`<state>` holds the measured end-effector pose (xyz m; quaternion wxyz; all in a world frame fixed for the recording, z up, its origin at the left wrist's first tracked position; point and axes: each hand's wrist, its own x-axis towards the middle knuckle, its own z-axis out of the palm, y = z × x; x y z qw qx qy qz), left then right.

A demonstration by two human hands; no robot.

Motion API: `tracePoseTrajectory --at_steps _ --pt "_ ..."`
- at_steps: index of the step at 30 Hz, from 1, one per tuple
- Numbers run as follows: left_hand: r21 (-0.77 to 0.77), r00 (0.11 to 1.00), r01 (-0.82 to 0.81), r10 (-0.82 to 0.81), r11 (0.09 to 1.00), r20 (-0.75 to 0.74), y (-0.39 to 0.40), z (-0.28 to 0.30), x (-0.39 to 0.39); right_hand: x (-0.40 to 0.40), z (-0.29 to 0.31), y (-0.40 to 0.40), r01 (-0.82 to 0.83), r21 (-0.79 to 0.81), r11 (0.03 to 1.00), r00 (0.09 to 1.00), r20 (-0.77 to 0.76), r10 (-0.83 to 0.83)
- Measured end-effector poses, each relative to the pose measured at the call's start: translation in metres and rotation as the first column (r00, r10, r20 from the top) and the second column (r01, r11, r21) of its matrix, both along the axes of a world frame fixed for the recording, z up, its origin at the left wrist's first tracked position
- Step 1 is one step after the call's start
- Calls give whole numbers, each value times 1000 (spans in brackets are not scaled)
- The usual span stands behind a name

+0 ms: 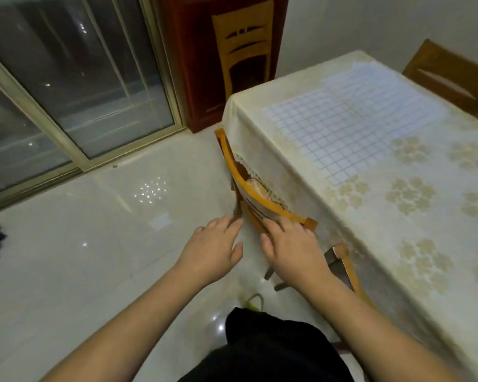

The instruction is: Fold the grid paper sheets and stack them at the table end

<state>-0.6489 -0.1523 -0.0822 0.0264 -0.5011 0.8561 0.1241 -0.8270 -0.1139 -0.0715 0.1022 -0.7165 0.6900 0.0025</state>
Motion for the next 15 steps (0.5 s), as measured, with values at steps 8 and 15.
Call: tracePoseTrajectory --at_steps 8,15 --pt "-15 988 157 -157 988 6 -118 13 -55 -48 2 -91 170 51 984 984 45 -173" --pt "-55 968 244 -247 968 -38 -191 13 -67 -54 0 -146 266 -8 964 964 22 -266"
